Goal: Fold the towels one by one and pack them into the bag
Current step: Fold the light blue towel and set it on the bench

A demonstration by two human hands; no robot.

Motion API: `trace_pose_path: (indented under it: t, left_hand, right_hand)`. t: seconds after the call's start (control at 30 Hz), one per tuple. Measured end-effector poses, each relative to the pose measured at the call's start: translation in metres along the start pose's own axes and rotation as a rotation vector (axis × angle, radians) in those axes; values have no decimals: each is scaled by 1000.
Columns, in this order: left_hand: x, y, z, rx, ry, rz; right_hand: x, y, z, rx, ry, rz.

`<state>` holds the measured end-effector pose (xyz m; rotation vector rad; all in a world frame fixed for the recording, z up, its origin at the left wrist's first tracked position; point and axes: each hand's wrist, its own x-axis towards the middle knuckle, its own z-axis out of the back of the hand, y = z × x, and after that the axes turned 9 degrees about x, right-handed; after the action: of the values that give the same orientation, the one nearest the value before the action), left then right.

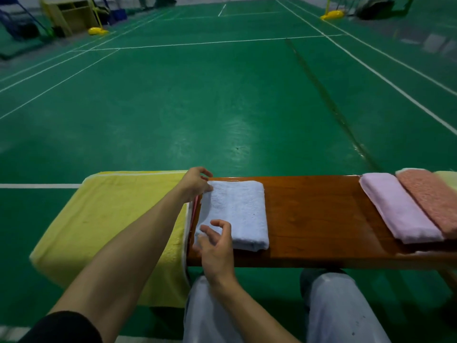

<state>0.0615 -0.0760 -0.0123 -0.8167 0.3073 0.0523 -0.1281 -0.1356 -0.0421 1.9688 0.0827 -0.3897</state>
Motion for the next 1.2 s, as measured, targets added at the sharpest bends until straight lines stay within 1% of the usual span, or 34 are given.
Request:
trace_pose_path:
  t: [0.17,0.27,0.33,0.37,0.4,0.47,0.53,0.57,0.63,0.7,0.8,0.9,1.0,1.07,1.13,1.2]
  left_hand:
    - [4,10,-3,189,-93,-109]
    - [7,12,-3,345,-119,-184]
    - [7,9,-5,525,-126,-295]
    - [5,5,-7,588,-133,-378]
    - [0,-1,-9,617,-126,-484]
    - [-10,-14,-15,624,-43,-725]
    - [-23,-23,-25,686,117,-891]
    - [-27,-26,-30,736,190,-936]
    - [-27,-24,-38,798,297,-972]
    - [-24,-17,-37,830,341,-951]
    - [-19,-8,-25,879,365,-885]
    - [-16,-7,-14,951,402,-848]
    - [-19,-11,-11,1079,394,-829]
    - [-24,-15,-15,1180,352,-830]
    - [-31,-16,-22,1303,258,-847]
    - [-36,-13,-34,1369,155,-897]
  right_hand:
    - [3,-5,-4,-36,12,-11]
    - [3,-2,-3,-30,81,-39]
    - [1,7,4,-28,97,-38]
    - [0,14,10,-48,52,18]
    - [0,22,17,-77,-29,104]
    - [2,40,31,-142,-229,271]
    - [9,48,40,-210,-349,344]
    - [14,48,41,-238,-375,340]
    - [21,41,42,-313,-407,314]
    - [25,32,42,-425,-413,308]
    - [29,21,45,-618,-333,266]
    - [34,21,52,-906,-197,225]
    - [46,34,73,-1125,-37,209]
    - [54,48,94,-1259,132,234]
    - [59,66,117,-1387,313,264]
    - [63,86,137,-1524,456,253]
